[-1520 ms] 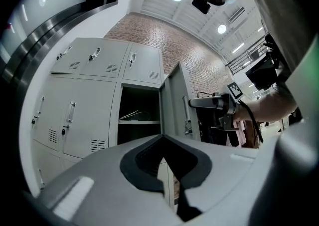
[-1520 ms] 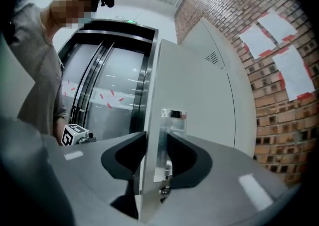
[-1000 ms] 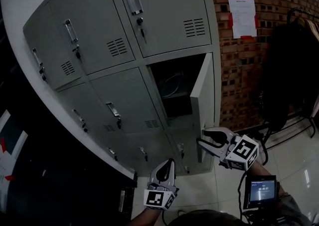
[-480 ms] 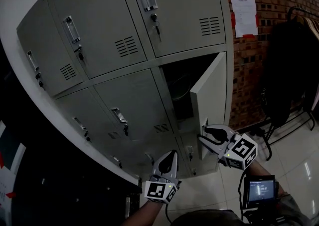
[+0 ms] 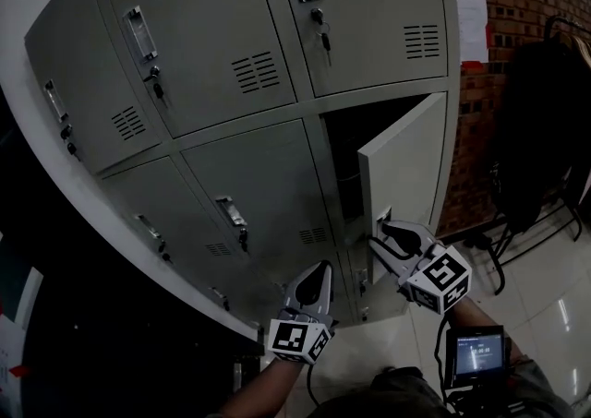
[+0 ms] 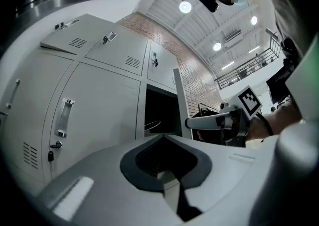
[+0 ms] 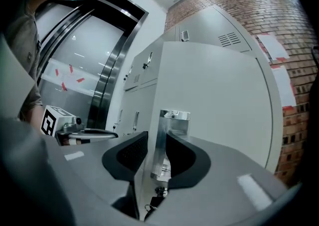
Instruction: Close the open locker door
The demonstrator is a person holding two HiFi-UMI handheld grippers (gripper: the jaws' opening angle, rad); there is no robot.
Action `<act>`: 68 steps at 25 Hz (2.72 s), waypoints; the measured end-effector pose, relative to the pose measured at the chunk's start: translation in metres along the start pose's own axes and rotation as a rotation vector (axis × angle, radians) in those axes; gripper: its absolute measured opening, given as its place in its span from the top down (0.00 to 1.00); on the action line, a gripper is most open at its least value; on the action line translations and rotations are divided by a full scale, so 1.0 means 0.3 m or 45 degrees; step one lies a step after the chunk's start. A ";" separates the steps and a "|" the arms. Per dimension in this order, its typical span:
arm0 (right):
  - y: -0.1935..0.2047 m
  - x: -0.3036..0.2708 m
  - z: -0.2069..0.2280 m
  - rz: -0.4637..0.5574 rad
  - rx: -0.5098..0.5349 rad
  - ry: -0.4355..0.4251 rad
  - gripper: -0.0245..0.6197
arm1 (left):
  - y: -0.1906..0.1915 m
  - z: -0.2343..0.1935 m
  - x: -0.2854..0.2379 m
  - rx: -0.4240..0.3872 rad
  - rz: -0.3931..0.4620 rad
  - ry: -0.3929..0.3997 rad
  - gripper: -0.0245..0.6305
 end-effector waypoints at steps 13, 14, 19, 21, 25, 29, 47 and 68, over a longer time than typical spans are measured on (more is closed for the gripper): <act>0.011 -0.222 0.084 -0.080 0.034 0.101 0.78 | -0.018 -0.159 -0.130 -0.024 0.032 -0.090 0.96; 0.013 -0.235 0.092 -0.083 0.032 0.105 0.78 | -0.016 -0.168 -0.136 -0.024 0.031 -0.096 0.96; 0.023 -0.288 0.127 -0.093 0.024 0.126 0.79 | -0.002 -0.214 -0.155 -0.023 0.030 -0.118 0.96; 0.024 -0.304 0.140 -0.095 0.020 0.134 0.80 | -0.007 -0.226 -0.159 -0.028 0.032 -0.124 0.96; 0.028 -0.334 0.164 -0.096 0.008 0.156 0.81 | -0.018 -0.249 -0.170 -0.033 0.038 -0.134 0.96; 0.034 -0.364 0.190 -0.094 -0.006 0.191 0.82 | -0.005 -0.273 -0.181 -0.030 0.040 -0.140 0.96; 0.042 -0.405 0.221 -0.071 0.005 0.272 0.85 | -0.013 -0.293 -0.206 -0.028 0.046 -0.142 0.96; 0.042 -0.351 0.200 -0.064 -0.028 0.252 0.70 | -0.018 -0.257 -0.177 -0.021 0.050 -0.123 0.96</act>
Point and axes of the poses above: the fingertips, and each gripper's own axes: x backward along the fingers, z to its right, y out of its underside, the point moved 7 cm from there along x, backward along the fingers, and after that the axes turned 7 degrees about -y, right-handed, at the moved point
